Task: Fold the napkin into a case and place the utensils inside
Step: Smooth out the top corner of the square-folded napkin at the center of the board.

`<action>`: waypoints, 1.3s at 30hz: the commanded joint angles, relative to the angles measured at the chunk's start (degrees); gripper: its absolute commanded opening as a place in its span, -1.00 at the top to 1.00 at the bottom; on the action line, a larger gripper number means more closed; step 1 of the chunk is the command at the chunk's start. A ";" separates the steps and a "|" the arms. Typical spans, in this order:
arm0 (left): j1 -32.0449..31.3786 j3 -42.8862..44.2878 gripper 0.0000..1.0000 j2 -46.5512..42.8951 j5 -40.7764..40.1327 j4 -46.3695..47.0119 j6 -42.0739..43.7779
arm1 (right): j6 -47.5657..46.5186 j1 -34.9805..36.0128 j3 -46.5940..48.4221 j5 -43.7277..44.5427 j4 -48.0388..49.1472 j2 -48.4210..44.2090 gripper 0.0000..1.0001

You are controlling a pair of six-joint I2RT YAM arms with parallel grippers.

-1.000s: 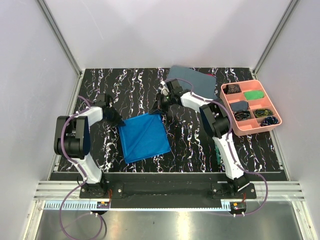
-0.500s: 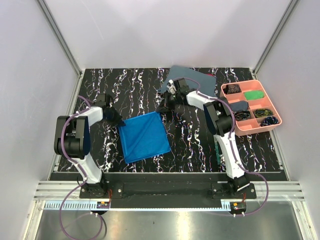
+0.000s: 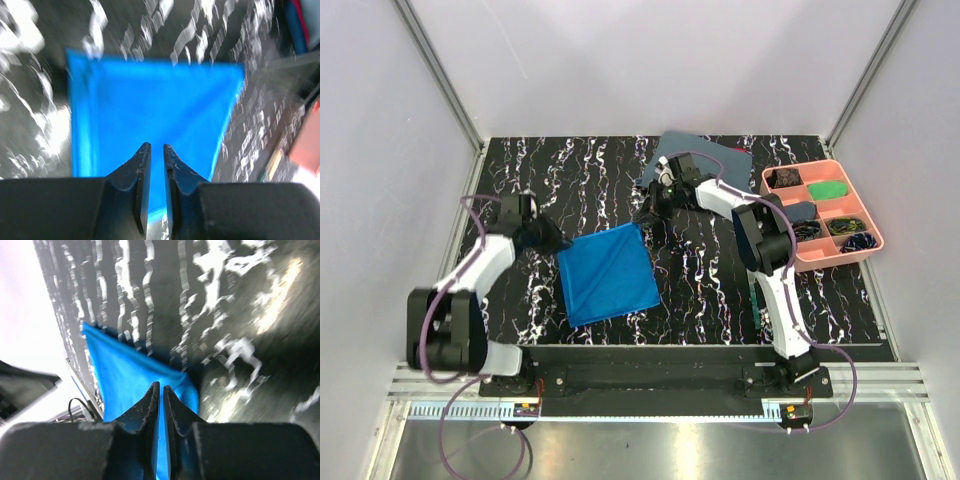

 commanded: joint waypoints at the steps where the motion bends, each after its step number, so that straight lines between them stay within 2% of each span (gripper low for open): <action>1: -3.42 -8.98 0.67 -7.34 5.42 0.62 -1.58 | -1.15 1.30 -1.44 1.60 -0.41 -9.34 0.65; 5: -5.45 -14.70 0.70 -11.66 5.77 2.11 -3.16 | -0.80 4.38 -2.93 1.34 -0.06 -12.15 0.57; 8: -5.54 -17.25 0.71 -13.42 5.60 2.12 -2.81 | 1.92 7.63 -5.21 -1.03 3.62 -12.60 0.56; 14: -5.54 -21.73 0.81 -13.16 5.94 1.85 -2.99 | 5.97 12.29 -7.94 -4.20 9.69 -8.92 0.55; 16: -5.54 -22.18 0.92 -13.24 3.94 -0.59 -3.43 | 6.67 12.30 -8.38 -4.64 11.10 -7.51 0.56; 18: -5.54 -22.70 0.95 -14.20 1.74 -2.36 -4.04 | 6.24 12.21 -8.38 -3.94 10.84 -6.72 0.56; 22: -5.54 -24.20 0.96 -16.67 -2.13 -4.74 -6.50 | 5.89 12.21 -8.38 -3.67 10.84 -4.26 0.56; 30: -5.54 -25.87 0.94 -22.37 -4.60 -7.20 -8.70 | 4.31 11.51 -7.33 -2.53 9.36 -0.74 0.57; 34: -5.54 -20.54 0.74 -24.32 -5.29 -8.60 -6.42 | 1.41 11.51 -6.71 -1.04 6.28 -2.48 0.54; 35: -5.45 -18.94 0.39 -24.06 -6.00 -8.78 -5.81 | 0.88 11.59 -6.63 -0.34 5.66 -2.93 0.53; 36: -5.28 -17.27 0.21 -22.66 -6.96 -8.87 -5.19 | 0.09 11.51 -6.54 0.02 4.18 -3.45 0.51; 37: -4.84 -15.34 0.07 -21.26 -8.98 -9.48 -3.79 | -0.18 11.51 -6.36 0.20 3.47 -4.42 0.49; 39: -2.48 -9.54 -0.07 -15.14 -10.05 -9.92 -1.86 | -1.14 11.68 -6.45 0.64 1.89 -5.65 0.42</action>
